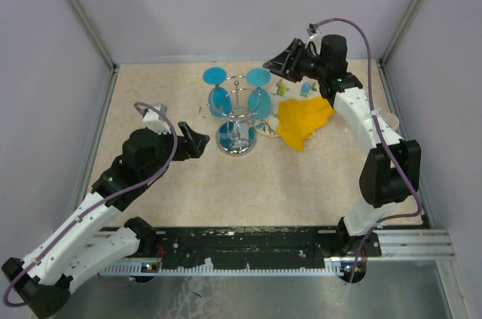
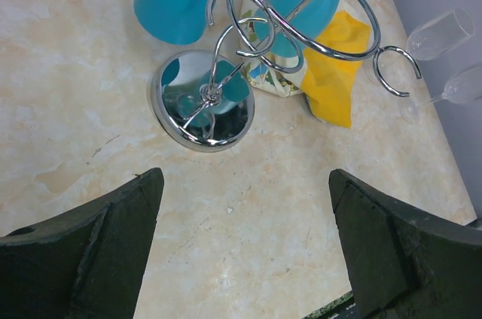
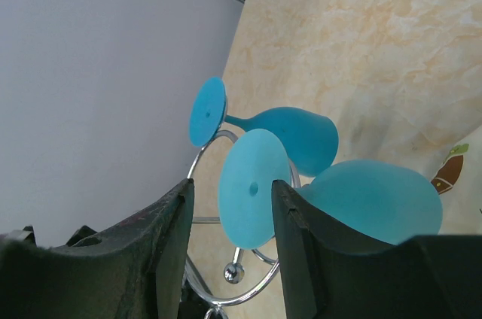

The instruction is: Take the wine glass off the wine glass rack

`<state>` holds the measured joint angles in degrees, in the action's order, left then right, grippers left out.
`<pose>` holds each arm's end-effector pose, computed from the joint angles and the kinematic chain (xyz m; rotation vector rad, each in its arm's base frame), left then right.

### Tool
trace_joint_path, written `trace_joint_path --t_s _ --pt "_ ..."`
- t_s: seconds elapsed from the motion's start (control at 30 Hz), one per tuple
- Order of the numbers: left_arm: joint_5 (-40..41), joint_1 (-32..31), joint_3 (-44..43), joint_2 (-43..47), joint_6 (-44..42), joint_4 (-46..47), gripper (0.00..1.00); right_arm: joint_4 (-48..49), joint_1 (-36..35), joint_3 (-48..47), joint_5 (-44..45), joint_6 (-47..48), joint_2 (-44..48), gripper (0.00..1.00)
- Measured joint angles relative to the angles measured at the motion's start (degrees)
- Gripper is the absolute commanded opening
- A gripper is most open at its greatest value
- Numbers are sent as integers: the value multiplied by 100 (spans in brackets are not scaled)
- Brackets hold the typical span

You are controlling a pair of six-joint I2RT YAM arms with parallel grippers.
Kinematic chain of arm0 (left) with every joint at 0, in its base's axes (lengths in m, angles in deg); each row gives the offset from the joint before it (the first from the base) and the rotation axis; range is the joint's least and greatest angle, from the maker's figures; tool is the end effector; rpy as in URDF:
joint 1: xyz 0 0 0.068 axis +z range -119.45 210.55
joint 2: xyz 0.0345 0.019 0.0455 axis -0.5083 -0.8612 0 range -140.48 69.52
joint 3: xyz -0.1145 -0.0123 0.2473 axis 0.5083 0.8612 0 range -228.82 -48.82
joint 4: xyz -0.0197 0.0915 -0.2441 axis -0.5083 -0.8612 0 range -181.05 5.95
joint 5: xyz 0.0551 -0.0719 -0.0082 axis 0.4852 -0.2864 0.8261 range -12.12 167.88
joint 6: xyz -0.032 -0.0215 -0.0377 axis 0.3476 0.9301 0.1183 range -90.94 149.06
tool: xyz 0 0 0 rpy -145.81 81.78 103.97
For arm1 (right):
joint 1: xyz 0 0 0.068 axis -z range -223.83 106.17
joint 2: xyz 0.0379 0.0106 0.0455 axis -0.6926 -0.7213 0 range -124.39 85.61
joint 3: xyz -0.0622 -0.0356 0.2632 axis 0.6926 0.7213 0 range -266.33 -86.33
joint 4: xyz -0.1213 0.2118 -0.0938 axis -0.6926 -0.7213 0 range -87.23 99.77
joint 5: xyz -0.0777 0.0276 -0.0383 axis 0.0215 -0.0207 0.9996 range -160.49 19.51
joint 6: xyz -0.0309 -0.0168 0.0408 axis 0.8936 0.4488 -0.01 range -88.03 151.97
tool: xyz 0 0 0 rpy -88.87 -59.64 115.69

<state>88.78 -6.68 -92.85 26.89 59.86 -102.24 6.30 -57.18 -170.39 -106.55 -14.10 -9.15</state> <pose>0.1423 -0.0997 0.3268 -0.0279 1.9085 -0.6407 0.3780 0.1111 0.3650 0.0735 1.9689 1.2769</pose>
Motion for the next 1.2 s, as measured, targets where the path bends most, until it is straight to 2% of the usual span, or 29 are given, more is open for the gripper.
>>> trace_joint_path --t_s 1.2 --pt "-35 74 68 26 -44 -28 96 105 105 245 48 17 -11 45"
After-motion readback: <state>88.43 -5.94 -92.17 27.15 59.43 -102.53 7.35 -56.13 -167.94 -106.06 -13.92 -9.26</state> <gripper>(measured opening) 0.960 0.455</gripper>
